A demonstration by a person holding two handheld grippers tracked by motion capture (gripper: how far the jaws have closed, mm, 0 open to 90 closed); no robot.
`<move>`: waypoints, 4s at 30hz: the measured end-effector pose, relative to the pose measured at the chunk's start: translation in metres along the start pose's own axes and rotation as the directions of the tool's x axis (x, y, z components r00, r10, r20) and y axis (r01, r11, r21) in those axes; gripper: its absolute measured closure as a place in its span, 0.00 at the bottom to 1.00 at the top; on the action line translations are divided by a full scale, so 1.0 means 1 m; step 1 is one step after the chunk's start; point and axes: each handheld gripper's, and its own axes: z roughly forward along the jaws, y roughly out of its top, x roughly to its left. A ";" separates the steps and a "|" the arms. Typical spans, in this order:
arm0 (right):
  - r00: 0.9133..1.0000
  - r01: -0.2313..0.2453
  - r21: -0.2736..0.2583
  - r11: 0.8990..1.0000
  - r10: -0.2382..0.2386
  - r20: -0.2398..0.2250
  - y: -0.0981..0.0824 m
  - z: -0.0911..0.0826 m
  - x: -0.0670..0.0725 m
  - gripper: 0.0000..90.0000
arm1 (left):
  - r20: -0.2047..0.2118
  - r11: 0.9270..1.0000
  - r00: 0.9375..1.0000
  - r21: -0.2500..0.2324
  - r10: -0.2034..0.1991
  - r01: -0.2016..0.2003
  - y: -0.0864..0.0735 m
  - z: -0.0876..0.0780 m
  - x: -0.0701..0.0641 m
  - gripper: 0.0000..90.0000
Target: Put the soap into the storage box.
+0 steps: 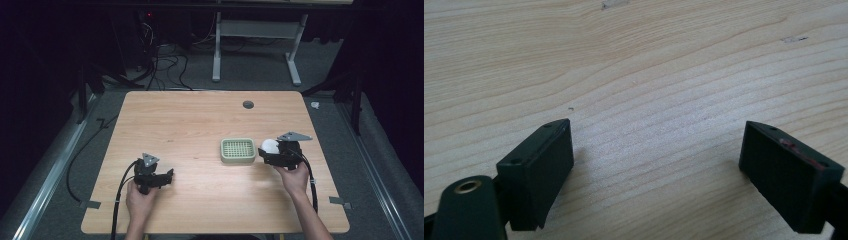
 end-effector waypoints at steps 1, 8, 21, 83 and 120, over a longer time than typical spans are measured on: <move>1.000 0.000 0.000 1.000 0.000 0.000 0.000 0.000 0.000 0.27 | 0.000 1.000 1.000 0.000 0.000 0.000 0.000 0.000 0.000 0.16; 1.000 0.021 0.002 1.000 -0.021 -0.024 0.010 0.004 0.009 0.27 | 0.000 1.000 1.000 -0.001 0.000 0.000 0.000 0.000 0.000 0.16; 0.996 0.062 0.005 0.998 -0.062 -0.070 0.024 0.022 0.026 0.27 | 0.000 1.000 1.000 0.000 0.000 0.000 0.000 0.000 0.000 0.16; 0.990 0.090 0.115 0.989 -0.076 -0.119 0.024 0.092 0.046 0.26 | 0.001 1.000 1.000 -0.001 0.000 0.000 0.000 0.000 0.000 0.16; 0.988 0.013 -0.062 0.998 -0.022 -0.151 0.037 0.035 0.020 0.26 | 0.000 1.000 1.000 -0.001 0.000 0.000 0.000 0.000 0.000 0.16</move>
